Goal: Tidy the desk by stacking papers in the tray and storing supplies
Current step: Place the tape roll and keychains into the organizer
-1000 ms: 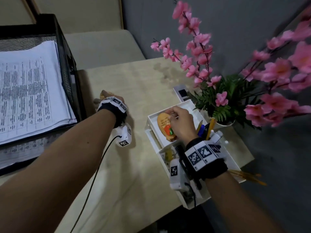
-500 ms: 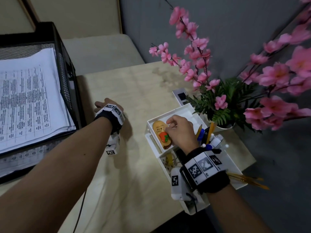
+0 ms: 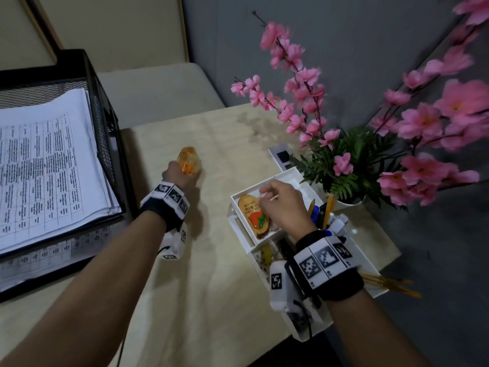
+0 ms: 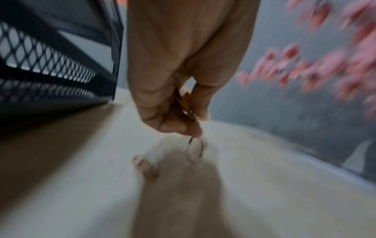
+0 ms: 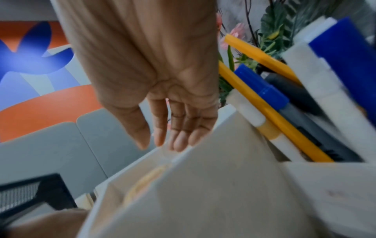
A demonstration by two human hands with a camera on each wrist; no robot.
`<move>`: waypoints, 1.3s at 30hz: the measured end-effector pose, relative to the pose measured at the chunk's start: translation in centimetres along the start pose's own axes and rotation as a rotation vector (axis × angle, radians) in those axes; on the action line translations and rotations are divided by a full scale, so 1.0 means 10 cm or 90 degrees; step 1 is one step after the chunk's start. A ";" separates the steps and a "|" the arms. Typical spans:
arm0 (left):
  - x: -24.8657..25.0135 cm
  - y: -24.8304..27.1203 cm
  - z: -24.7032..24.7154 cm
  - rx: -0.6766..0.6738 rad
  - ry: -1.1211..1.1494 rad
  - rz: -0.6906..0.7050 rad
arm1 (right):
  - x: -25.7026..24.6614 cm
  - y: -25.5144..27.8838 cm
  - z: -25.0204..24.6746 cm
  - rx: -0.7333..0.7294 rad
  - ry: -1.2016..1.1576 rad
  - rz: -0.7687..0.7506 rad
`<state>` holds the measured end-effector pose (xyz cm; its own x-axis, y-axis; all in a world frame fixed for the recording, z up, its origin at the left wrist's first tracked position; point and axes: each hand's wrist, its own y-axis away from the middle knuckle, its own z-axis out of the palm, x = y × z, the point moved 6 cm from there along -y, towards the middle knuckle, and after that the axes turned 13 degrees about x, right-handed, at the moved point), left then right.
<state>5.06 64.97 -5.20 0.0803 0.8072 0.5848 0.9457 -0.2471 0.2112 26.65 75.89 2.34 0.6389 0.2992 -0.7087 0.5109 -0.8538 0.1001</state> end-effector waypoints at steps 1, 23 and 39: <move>0.11 0.07 -0.07 0.002 0.075 0.041 | -0.05 -0.02 -0.06 0.024 -0.035 -0.002; 0.87 1.56 0.09 -0.160 -0.324 0.518 | -0.06 -0.53 -0.24 -0.108 0.335 -0.204; 0.62 1.42 -0.16 -0.038 -0.071 0.452 | -0.49 -0.42 -0.15 0.050 0.279 -0.170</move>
<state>18.44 65.62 2.69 0.7036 0.4902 0.5144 0.6350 -0.7587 -0.1455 22.23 78.63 6.40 0.6818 0.6472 -0.3410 0.6553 -0.7475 -0.1086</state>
